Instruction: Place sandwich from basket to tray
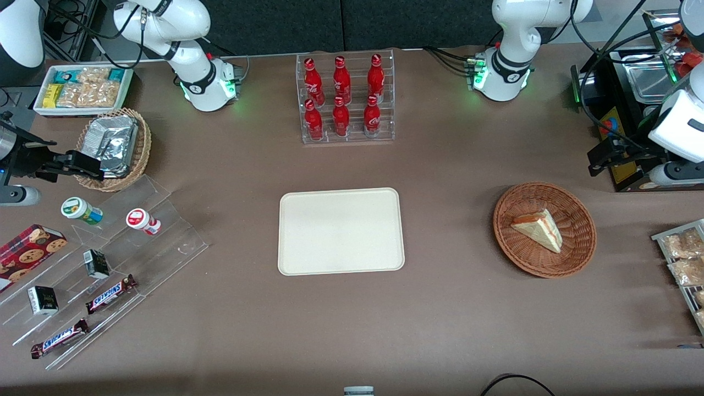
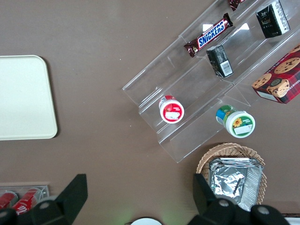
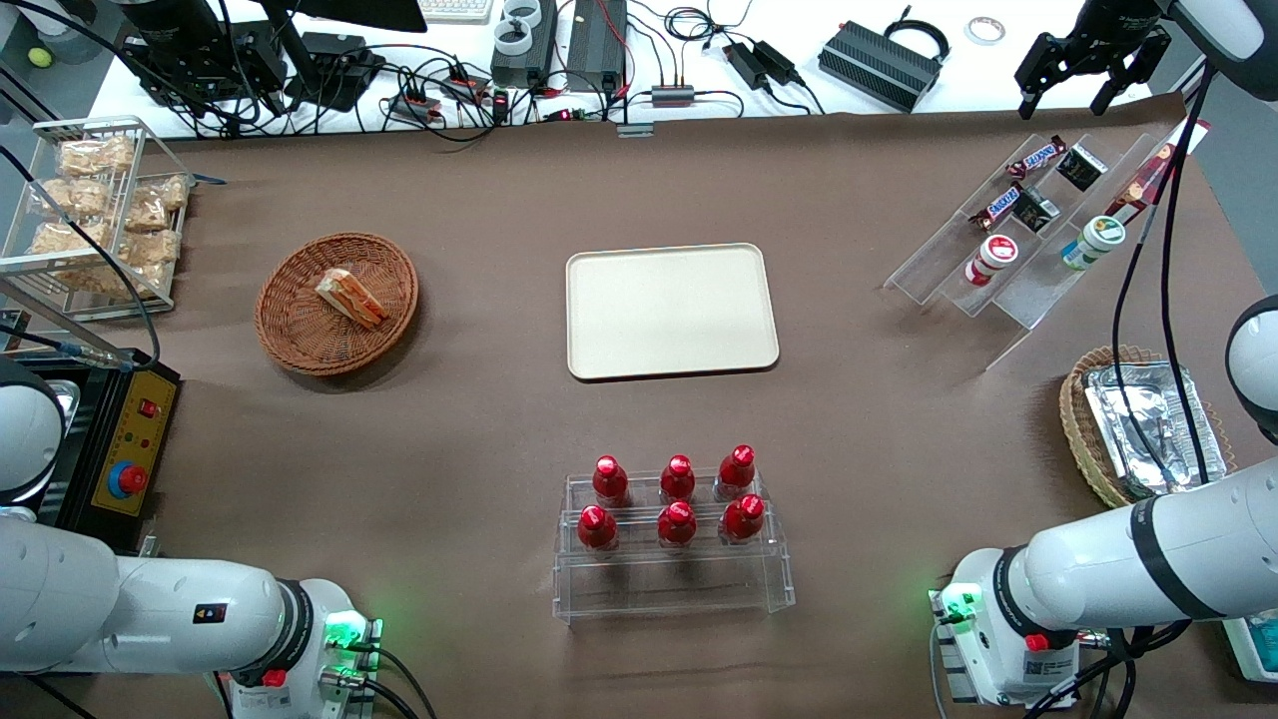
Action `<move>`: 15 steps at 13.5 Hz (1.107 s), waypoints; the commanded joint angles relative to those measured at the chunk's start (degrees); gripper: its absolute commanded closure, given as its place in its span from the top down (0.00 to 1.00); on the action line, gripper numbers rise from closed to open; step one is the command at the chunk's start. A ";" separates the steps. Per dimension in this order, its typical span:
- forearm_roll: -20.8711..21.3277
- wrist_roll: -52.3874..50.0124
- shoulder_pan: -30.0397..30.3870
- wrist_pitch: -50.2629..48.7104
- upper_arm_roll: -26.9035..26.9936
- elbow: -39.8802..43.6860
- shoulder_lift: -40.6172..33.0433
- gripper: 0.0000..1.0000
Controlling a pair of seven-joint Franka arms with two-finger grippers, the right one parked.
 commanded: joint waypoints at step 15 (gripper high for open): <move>-0.47 -44.60 -0.58 16.89 0.58 -14.09 9.66 1.00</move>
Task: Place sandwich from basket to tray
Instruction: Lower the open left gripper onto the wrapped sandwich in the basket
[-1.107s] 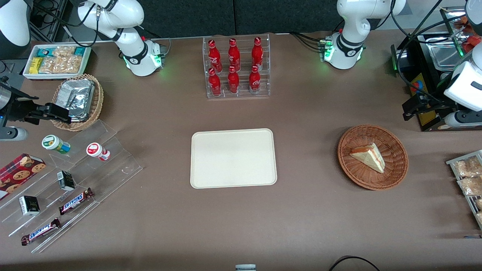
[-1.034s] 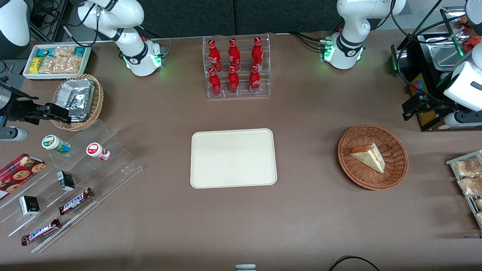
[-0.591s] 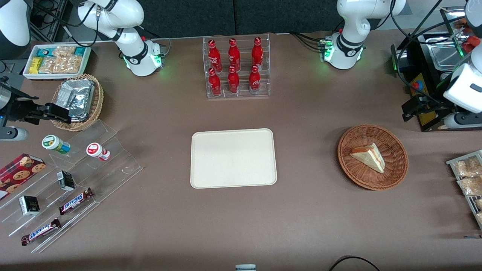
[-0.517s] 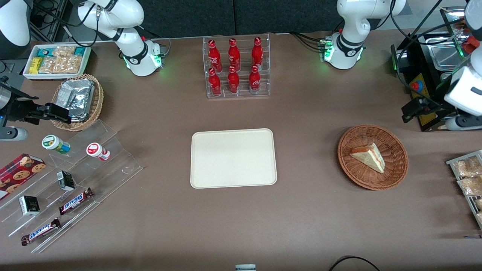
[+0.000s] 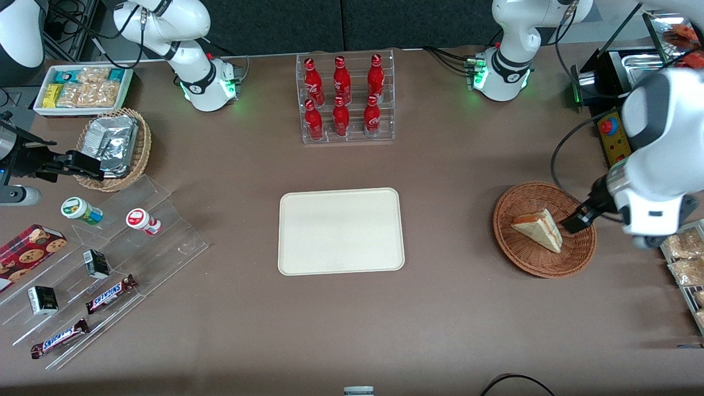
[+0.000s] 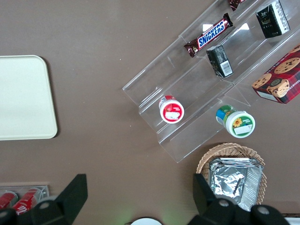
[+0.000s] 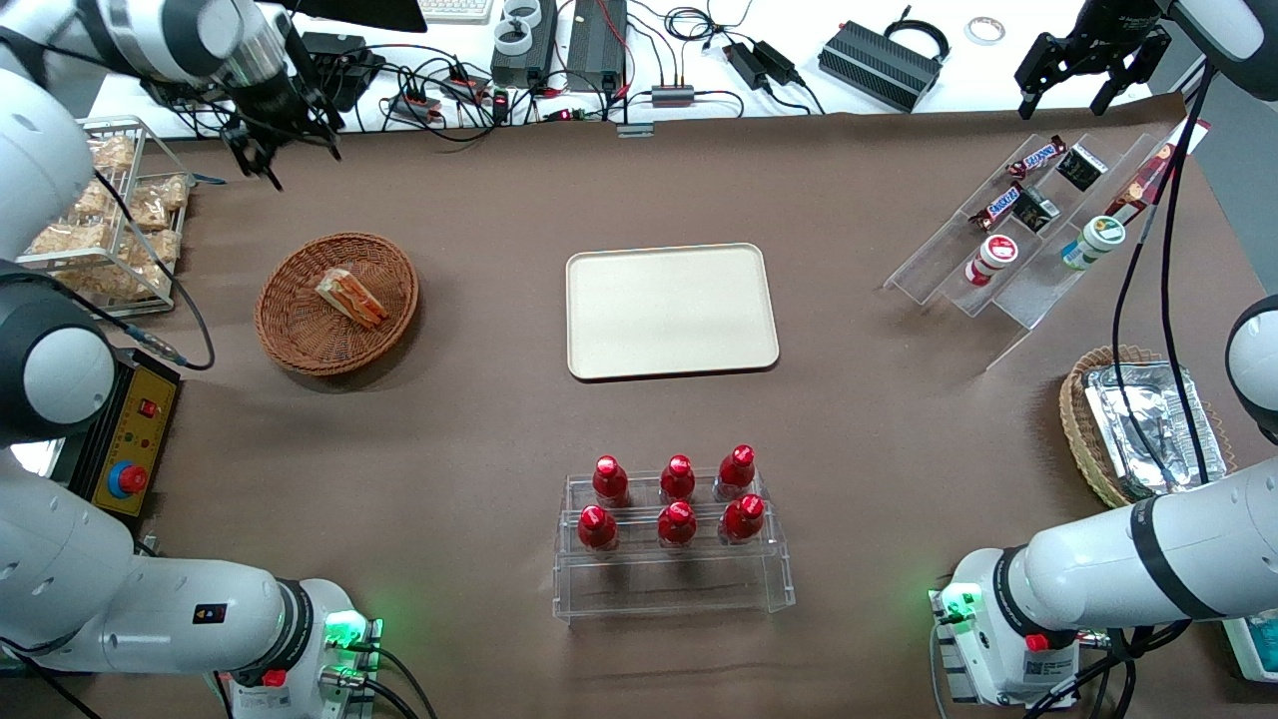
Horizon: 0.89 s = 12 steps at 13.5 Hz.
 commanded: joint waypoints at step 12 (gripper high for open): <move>-5.48 -2.87 5.21 18.96 0.61 -20.48 1.23 1.00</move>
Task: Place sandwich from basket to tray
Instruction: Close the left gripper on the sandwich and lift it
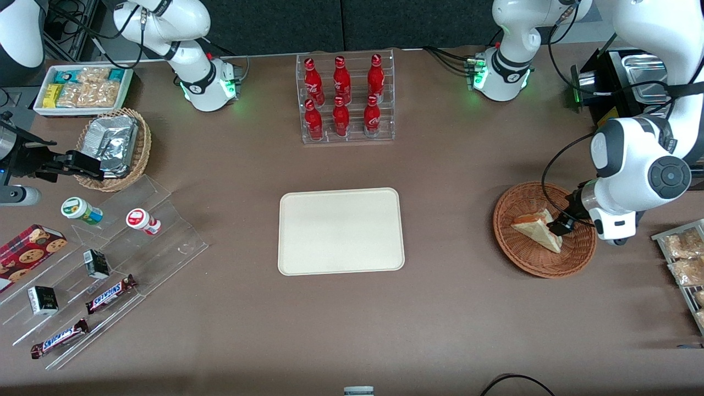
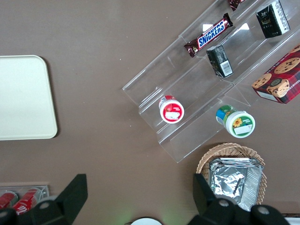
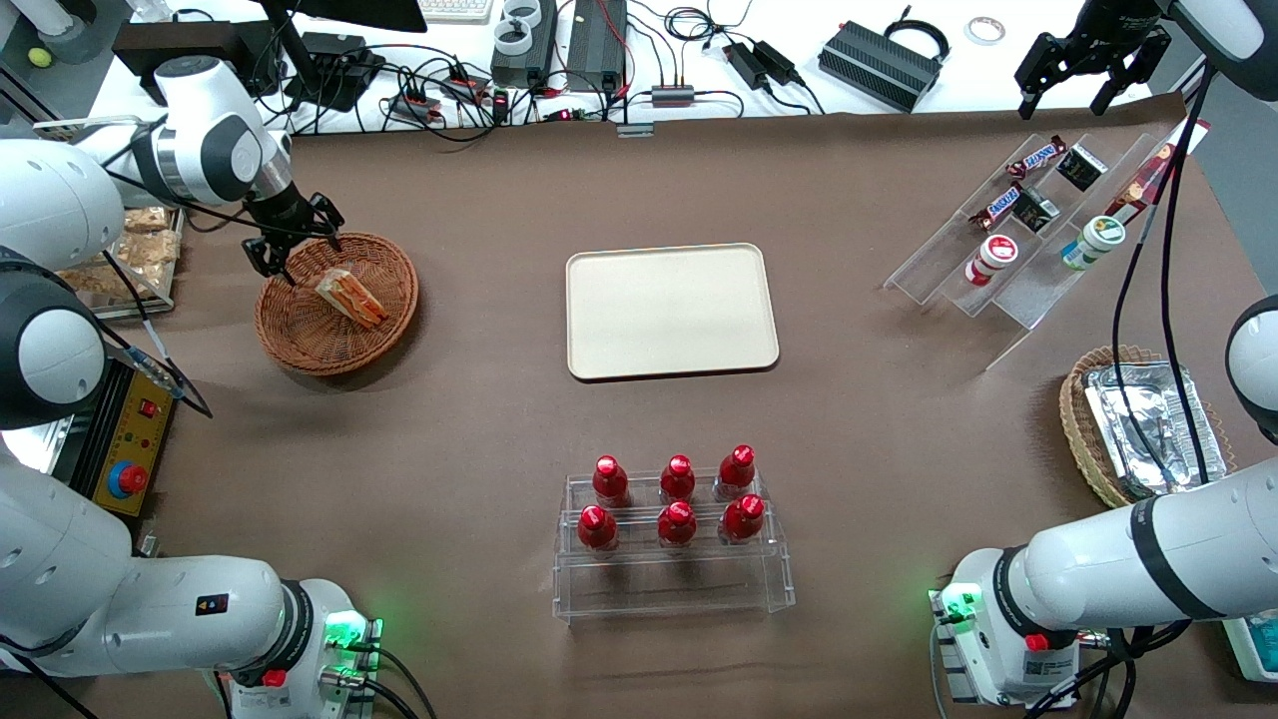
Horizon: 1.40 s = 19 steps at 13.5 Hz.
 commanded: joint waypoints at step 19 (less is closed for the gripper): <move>-2.72 -0.76 -0.71 15.58 -0.40 -5.06 5.78 0.10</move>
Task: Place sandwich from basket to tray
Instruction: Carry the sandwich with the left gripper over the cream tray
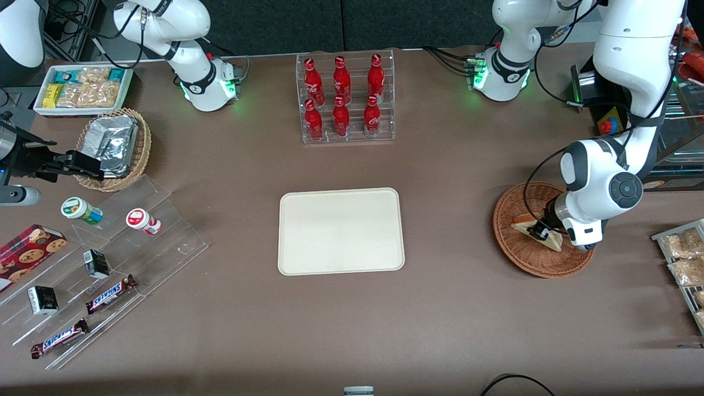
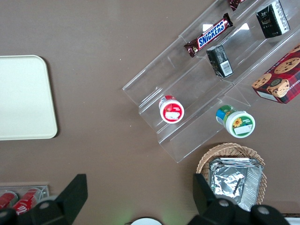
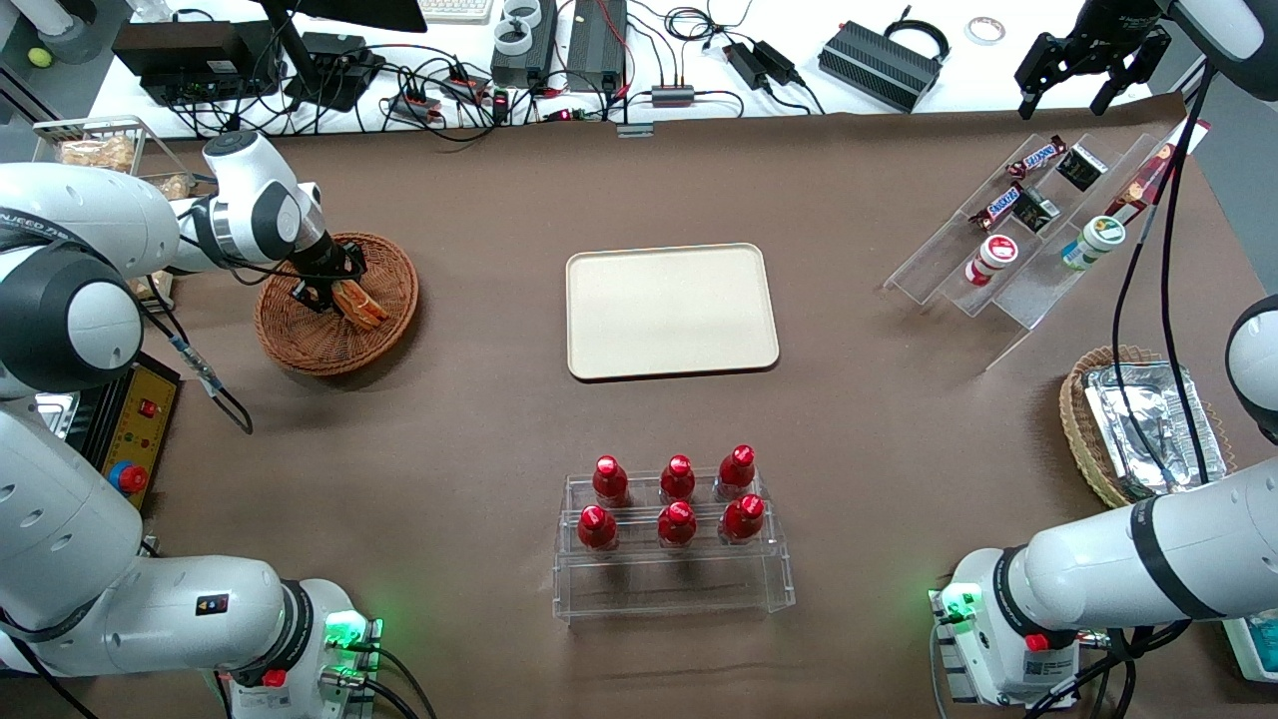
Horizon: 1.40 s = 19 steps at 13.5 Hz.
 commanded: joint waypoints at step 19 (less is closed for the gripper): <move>0.23 -1.50 -36.78 -27.49 -0.29 40.05 9.18 0.12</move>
